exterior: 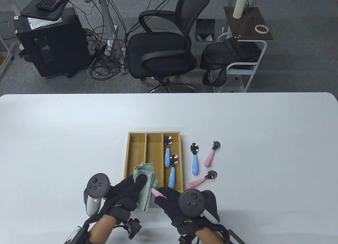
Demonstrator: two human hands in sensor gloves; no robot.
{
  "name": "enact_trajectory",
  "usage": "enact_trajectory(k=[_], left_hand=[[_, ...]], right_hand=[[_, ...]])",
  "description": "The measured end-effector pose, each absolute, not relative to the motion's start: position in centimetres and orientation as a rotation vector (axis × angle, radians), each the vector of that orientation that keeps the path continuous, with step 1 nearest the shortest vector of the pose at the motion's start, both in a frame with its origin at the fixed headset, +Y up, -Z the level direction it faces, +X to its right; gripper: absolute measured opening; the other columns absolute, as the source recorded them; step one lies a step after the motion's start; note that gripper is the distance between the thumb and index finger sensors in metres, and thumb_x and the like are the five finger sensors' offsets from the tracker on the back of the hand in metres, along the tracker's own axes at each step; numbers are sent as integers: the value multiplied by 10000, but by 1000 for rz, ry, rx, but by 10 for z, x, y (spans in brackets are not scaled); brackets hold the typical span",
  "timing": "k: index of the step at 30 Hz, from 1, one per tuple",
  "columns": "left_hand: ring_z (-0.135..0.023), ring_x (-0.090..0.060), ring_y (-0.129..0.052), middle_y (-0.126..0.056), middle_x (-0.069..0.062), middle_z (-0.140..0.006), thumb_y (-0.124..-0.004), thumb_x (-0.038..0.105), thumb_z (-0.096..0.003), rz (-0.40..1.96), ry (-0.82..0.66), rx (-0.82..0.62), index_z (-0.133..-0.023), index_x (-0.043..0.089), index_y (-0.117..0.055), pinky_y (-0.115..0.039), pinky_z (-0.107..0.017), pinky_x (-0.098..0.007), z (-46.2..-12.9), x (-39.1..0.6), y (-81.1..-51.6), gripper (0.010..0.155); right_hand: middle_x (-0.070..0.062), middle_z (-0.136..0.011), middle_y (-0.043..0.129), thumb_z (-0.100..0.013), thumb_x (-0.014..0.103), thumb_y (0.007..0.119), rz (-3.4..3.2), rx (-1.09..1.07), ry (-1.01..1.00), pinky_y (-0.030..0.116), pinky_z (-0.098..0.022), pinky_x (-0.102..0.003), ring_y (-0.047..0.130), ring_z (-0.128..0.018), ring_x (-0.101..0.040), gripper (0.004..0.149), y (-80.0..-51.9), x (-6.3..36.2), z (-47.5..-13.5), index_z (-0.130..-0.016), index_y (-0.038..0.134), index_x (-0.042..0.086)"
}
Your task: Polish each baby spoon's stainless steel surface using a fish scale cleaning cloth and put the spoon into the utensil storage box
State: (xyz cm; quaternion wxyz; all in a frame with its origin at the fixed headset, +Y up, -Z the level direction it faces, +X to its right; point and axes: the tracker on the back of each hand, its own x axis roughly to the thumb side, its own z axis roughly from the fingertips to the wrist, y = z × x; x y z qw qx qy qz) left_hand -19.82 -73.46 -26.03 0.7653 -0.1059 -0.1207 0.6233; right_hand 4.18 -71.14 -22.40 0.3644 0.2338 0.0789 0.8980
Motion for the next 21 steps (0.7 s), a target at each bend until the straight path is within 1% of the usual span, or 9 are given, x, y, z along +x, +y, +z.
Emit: enact_trajectory(k=[4, 6, 8, 11, 13, 16, 18, 21], left_hand=[[-708, -200, -1065, -873, -130, -910, -679, 389, -625, 1525, -300, -330, -1032, 57, -653, -931, -552, -392, -263, -199, -738, 526], [-755, -229, -1042, -840, -124, -958, -765, 339, -606, 1574, -301, -352, -1047, 97, -639, -919, -578, -404, -265, -200, -739, 519], [-746, -227, -1048, -847, -97, -954, -858, 307, -559, 1572, -290, -344, -1027, 139, -664, -926, -571, -400, -266, -202, -741, 534], [-672, -159, -1076, -897, -41, -878, -912, 426, -487, 1505, -267, -297, -961, 183, -723, -950, -530, -363, -266, -203, -739, 566], [-624, -143, -1091, -925, -31, -833, -907, 471, -473, 1446, -262, -251, -930, 184, -754, -961, -499, -352, -265, -205, -735, 561], [-566, -121, -1115, -962, -46, -774, -837, 512, -500, 1341, -268, -195, -906, 153, -786, -979, -462, -337, -264, -206, -730, 544], [-540, -113, -1129, -982, -62, -745, -759, 513, -541, 1299, -267, -181, -901, 119, -799, -990, -442, -329, -263, -206, -728, 535], [-556, -129, -1132, -974, -95, -761, -677, 475, -587, 1330, -254, -205, -927, 81, -778, -995, -445, -332, -263, -203, -730, 530]], right_hand=[[-37, -766, 828, -651, 438, 559, 2312, 601, 186, 851, -450, -386, 951, -505, -163, 466, -709, 44, -222, -999, 620, 135], [-34, -762, 833, -650, 441, 564, 2314, 602, 189, 852, -447, -384, 953, -499, -162, 460, -709, 44, -222, -996, 627, 144], [-33, -759, 837, -649, 442, 570, 2299, 608, 222, 852, -446, -385, 954, -496, -165, 458, -710, 44, -222, -994, 633, 149], [-29, -760, 839, -646, 447, 579, 2308, 622, 227, 853, -447, -384, 956, -496, -165, 457, -710, 42, -220, -994, 634, 156], [-26, -760, 841, -645, 449, 579, 2319, 631, 217, 854, -447, -382, 957, -496, -165, 458, -710, 40, -219, -993, 635, 157], [-25, -760, 840, -646, 451, 576, 2327, 631, 211, 854, -447, -381, 957, -496, -162, 462, -710, 40, -219, -994, 634, 153], [-24, -758, 838, -648, 450, 567, 2310, 618, 221, 853, -445, -379, 955, -493, -158, 467, -710, 40, -221, -994, 632, 145], [-28, -757, 825, -652, 441, 549, 2315, 607, 208, 849, -446, -382, 946, -495, -158, 475, -710, 41, -222, -999, 618, 124]])
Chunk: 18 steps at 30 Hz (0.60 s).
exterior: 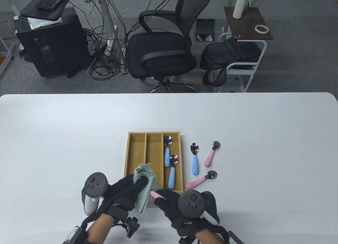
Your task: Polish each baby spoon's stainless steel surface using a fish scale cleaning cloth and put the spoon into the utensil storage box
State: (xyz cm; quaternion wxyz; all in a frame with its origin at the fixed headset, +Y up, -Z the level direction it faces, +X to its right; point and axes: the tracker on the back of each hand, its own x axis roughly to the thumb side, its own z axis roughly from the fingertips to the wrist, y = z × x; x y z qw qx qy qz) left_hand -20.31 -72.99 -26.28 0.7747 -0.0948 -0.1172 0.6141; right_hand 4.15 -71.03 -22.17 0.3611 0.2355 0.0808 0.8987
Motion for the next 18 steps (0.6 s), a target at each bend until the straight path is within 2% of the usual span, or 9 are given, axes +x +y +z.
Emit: enact_trajectory(k=[2, 4, 6, 9, 13, 18], left_hand=[[-623, -174, -1123, -940, -134, -827, -681, 424, -603, 1430, -278, -290, -971, 59, -738, -994, -475, -349, -265, -203, -734, 522], [-728, -291, -1071, -871, -184, -925, -751, 333, -605, 1674, -290, -487, -1022, 37, -686, -958, -529, -416, -268, -201, -742, 516], [-776, -302, -1041, -838, -177, -966, -803, 272, -597, 1705, -304, -526, -1041, 55, -662, -940, -556, -425, -269, -199, -745, 514], [-761, -249, -1056, -855, -129, -953, -858, 296, -560, 1611, -308, -470, -1029, 102, -674, -952, -551, -389, -269, -198, -742, 540], [-621, -156, -1101, -932, -61, -833, -916, 450, -481, 1433, -280, -324, -942, 157, -757, -970, -480, -349, -266, -202, -734, 569], [-466, -77, -1121, -994, -14, -676, -855, 581, -443, 1134, -248, -170, -845, 154, -828, -979, -392, -322, -263, -205, -726, 587]], right_hand=[[-33, -757, 815, -653, 436, 536, 2316, 597, 199, 846, -449, -385, 939, -497, -158, 478, -710, 43, -222, -999, 609, 114], [-36, -755, 809, -654, 432, 536, 2307, 587, 172, 843, -450, -387, 935, -496, -157, 476, -707, 47, -221, -998, 607, 110], [-35, -752, 809, -654, 431, 538, 2324, 595, 154, 843, -450, -385, 934, -495, -155, 473, -705, 48, -221, -995, 612, 112], [-34, -755, 809, -654, 432, 539, 2320, 599, 168, 842, -452, -387, 935, -497, -157, 469, -705, 48, -220, -995, 610, 118], [-25, -755, 824, -652, 441, 555, 2325, 625, 188, 846, -451, -385, 945, -495, -160, 459, -705, 45, -219, -992, 625, 141], [-12, -749, 864, -642, 452, 588, 2399, 626, 137, 869, -429, -368, 979, -478, -159, 455, -707, 43, -219, -979, 664, 156]])
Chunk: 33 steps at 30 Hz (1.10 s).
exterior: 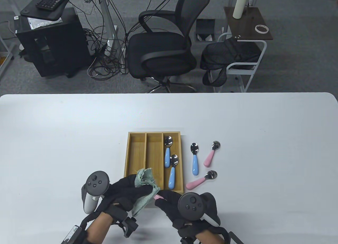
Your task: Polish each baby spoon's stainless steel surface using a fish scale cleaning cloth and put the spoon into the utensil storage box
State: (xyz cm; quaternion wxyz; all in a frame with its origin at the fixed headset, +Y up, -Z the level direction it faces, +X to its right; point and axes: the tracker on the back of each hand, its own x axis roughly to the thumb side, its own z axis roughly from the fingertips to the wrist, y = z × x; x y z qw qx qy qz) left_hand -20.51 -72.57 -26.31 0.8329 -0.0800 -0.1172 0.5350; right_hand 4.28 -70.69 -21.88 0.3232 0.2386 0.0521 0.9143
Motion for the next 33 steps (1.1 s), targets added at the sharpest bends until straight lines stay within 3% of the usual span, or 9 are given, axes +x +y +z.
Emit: enact_trajectory(k=[6, 9, 11, 13, 16, 24, 30, 33], left_hand=[[-468, -104, -1146, -1009, -74, -683, -695, 499, -574, 1272, -219, -223, -881, 71, -821, -1000, -375, -318, -261, -202, -728, 542], [-581, -199, -1129, -950, -144, -811, -752, 421, -584, 1565, -216, -394, -957, 50, -760, -986, -432, -365, -263, -199, -736, 526], [-635, -199, -1111, -917, -127, -868, -809, 391, -568, 1579, -228, -411, -989, 80, -725, -979, -468, -359, -263, -198, -739, 529], [-633, -182, -1111, -920, -103, -866, -879, 362, -532, 1548, -222, -395, -983, 106, -730, -980, -470, -349, -263, -198, -739, 540], [-575, -129, -1116, -946, -61, -807, -903, 450, -486, 1464, -226, -318, -941, 135, -761, -979, -443, -332, -261, -199, -734, 572], [-490, -115, -1122, -979, -69, -717, -750, 500, -548, 1250, -275, -203, -902, 96, -801, -979, -401, -334, -258, -195, -723, 540], [-490, -132, -1128, -991, -69, -711, -729, 488, -569, 1178, -258, -103, -887, 119, -818, -979, -401, -340, -256, -207, -714, 496], [-496, -118, -1129, -992, -26, -708, -722, 491, -576, 1123, -205, -32, -875, 144, -823, -979, -408, -334, -259, -218, -712, 469]], right_hand=[[-17, -750, 863, -645, 456, 577, 2338, 574, 151, 867, -425, -365, 975, -473, -157, 466, -707, 48, -224, -983, 662, 147], [-20, -751, 860, -646, 455, 578, 2296, 555, 144, 865, -428, -367, 971, -477, -158, 462, -704, 52, -224, -982, 663, 149], [-19, -755, 859, -646, 453, 578, 2322, 559, 122, 867, -428, -369, 973, -480, -162, 460, -704, 51, -224, -982, 659, 150], [-19, -757, 862, -647, 448, 578, 2326, 567, 140, 871, -429, -371, 980, -485, -163, 456, -705, 50, -223, -981, 659, 149], [-26, -768, 869, -647, 442, 579, 2257, 594, 255, 883, -430, -377, 998, -500, -176, 459, -708, 45, -221, -984, 656, 139], [-63, -893, 849, -632, 471, 677, 2160, 667, 679, 858, -511, -437, 965, -680, -287, 484, -717, 40, -225, -994, 671, 150], [-68, -820, 886, -613, 476, 708, 2170, 675, 667, 887, -379, -270, 975, -490, -144, 491, -707, 38, -225, -965, 719, 133], [-90, -783, 908, -617, 456, 715, 2173, 672, 704, 910, -363, -251, 995, -469, -125, 491, -699, 37, -229, -948, 745, 95]])
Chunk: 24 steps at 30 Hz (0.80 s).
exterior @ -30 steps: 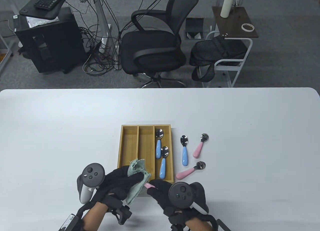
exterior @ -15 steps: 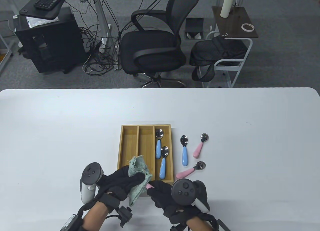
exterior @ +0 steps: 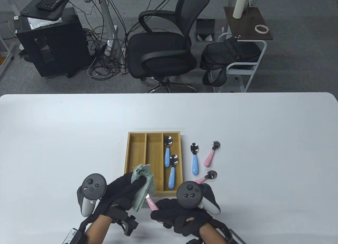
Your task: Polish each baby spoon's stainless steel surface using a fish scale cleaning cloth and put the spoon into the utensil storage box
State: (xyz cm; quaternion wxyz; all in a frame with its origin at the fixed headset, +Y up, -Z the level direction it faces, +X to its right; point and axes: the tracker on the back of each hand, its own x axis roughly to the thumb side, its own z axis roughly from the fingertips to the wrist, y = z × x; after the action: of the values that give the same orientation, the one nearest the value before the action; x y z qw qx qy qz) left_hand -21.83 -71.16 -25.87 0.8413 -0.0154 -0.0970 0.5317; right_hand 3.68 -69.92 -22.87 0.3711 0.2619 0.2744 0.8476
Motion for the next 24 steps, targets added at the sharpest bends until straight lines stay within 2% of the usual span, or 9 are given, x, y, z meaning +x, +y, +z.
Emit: enact_trajectory(k=[2, 5, 8, 12, 15, 24], left_hand=[[-483, -70, -1123, -992, -1, -687, -715, 491, -582, 1133, -63, 73, -873, 142, -819, -980, -405, -321, -263, -241, -711, 466], [-505, -90, -1111, -977, -8, -708, -713, 490, -593, 1167, 87, 106, -887, 140, -803, -964, -425, -338, -270, -280, -716, 466], [-529, -101, -1099, -965, -13, -726, -701, 487, -603, 1173, 206, 131, -901, 136, -788, -952, -441, -349, -272, -302, -724, 469], [-532, -110, -1098, -963, -16, -731, -703, 486, -603, 1262, 173, 80, -905, 135, -786, -946, -445, -357, -273, -296, -727, 471], [-533, -113, -1098, -963, -17, -732, -707, 486, -601, 1245, 137, 81, -906, 137, -787, -945, -447, -361, -273, -291, -723, 470], [-532, -117, -1096, -963, -18, -731, -708, 485, -603, 1316, 136, 51, -908, 134, -787, -944, -445, -364, -274, -292, -724, 471]], right_hand=[[-105, -792, 902, -621, 442, 712, 2190, 667, 768, 919, -370, -259, 1003, -482, -140, 490, -696, 39, -232, -953, 736, 82], [-126, -807, 897, -623, 425, 712, 2241, 525, 680, 932, -378, -263, 1016, -498, -150, 506, -690, 42, -255, -962, 715, 50], [-139, -802, 895, -619, 414, 725, 2236, 327, 663, 937, -372, -260, 1019, -493, -148, 530, -686, 36, -302, -965, 700, 14], [-144, -799, 892, -619, 397, 729, 2357, 130, 643, 943, -371, -249, 1021, -492, -139, 557, -691, 15, -352, -976, 673, -26], [-148, -796, 896, -618, 393, 731, 2401, 36, 699, 949, -367, -241, 1027, -488, -132, 557, -702, -2, -379, -973, 676, -33], [-158, -797, 901, -621, 383, 729, 2445, -58, 802, 957, -367, -234, 1036, -486, -125, 557, -727, -28, -415, -971, 680, -47]])
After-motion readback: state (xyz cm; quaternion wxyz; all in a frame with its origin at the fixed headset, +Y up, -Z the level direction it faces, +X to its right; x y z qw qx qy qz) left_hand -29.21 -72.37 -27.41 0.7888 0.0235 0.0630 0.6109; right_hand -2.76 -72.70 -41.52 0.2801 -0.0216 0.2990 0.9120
